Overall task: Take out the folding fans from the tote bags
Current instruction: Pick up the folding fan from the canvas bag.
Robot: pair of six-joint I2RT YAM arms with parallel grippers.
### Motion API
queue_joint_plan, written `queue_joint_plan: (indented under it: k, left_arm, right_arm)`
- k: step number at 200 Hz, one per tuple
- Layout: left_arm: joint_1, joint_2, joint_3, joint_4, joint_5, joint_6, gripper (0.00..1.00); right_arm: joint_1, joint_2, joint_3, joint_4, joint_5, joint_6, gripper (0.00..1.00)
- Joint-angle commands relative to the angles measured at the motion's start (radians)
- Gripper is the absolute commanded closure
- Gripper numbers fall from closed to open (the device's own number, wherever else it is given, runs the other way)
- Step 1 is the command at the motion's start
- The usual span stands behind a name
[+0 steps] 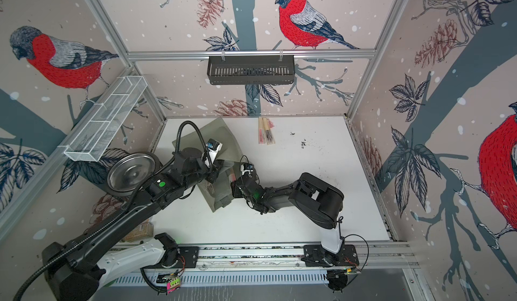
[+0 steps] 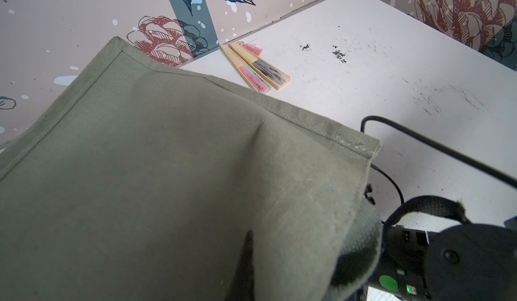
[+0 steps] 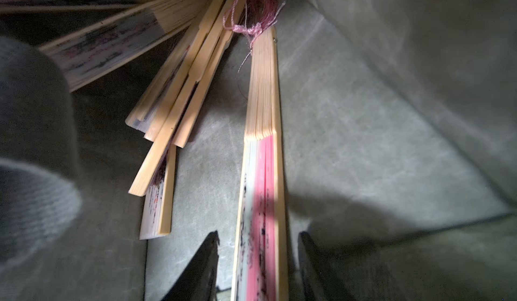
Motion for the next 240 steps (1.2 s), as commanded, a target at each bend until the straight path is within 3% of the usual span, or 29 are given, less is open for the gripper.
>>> queue_joint_plan:
  k: [1,62,189,240]
  left_arm:
    - [-0.003,0.0,0.001,0.043,0.009,0.008,1.0]
    - [-0.005,0.005,0.004,0.038,0.018,0.01,1.0]
    - [-0.007,0.006,0.002,0.039,0.022,0.01,1.0]
    - [-0.008,0.004,0.0,0.039,0.019,0.011,1.0]
  right_arm:
    - [-0.016,0.031,0.016,-0.002,-0.055,0.012,0.53]
    - [-0.052,0.083,-0.001,0.096,-0.254,0.13,0.54]
    - [-0.064,0.203,0.073,0.267,-0.487,0.314,0.58]
    - [-0.076,0.252,0.071,0.328,-0.534,0.354,0.73]
